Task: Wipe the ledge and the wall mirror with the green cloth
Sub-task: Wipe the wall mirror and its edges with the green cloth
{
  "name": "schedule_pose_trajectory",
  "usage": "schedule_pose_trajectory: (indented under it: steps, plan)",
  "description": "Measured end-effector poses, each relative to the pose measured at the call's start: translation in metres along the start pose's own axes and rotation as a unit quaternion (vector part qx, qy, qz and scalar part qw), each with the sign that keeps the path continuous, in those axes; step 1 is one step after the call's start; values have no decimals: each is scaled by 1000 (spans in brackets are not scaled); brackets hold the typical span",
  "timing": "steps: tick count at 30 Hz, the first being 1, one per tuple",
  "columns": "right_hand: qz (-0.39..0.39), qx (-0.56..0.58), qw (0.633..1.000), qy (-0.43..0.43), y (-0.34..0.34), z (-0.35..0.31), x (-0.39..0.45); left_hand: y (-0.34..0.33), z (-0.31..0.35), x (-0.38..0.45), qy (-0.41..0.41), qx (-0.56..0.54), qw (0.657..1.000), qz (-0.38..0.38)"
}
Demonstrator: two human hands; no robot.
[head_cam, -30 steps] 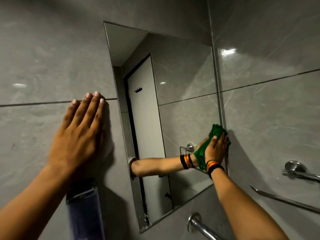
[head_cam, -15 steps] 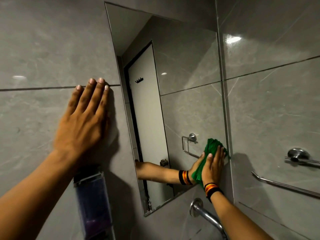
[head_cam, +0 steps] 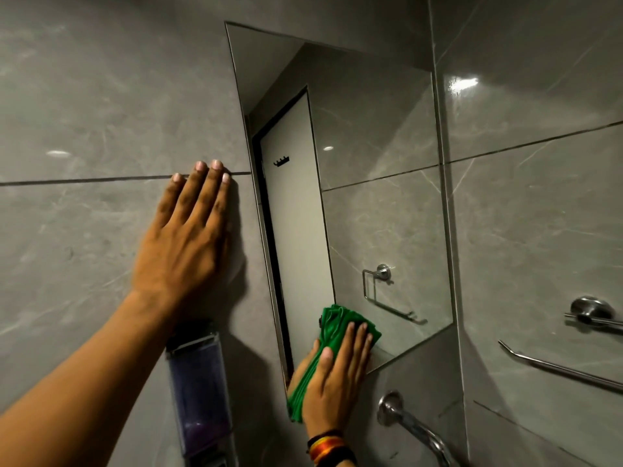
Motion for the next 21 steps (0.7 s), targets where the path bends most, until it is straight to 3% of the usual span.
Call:
schedule_pose_trajectory:
  steps: [10, 21]
  plan:
    - [52, 33, 996, -70, -10, -55, 35, -2, 0, -1, 1, 0, 1000, 2]
    - [103, 123, 986, 41, -20, -218, 193, -8, -3, -1, 7, 21, 1000, -22]
Point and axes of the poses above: each hand's wrist, its own x-axis towards the middle knuckle, its own y-axis out of the back of the hand, z = x × y, the point moved 9 cm from there along x, towards the middle knuckle, and after that the axes turned 6 degrees about y, right-handed, at the moved point
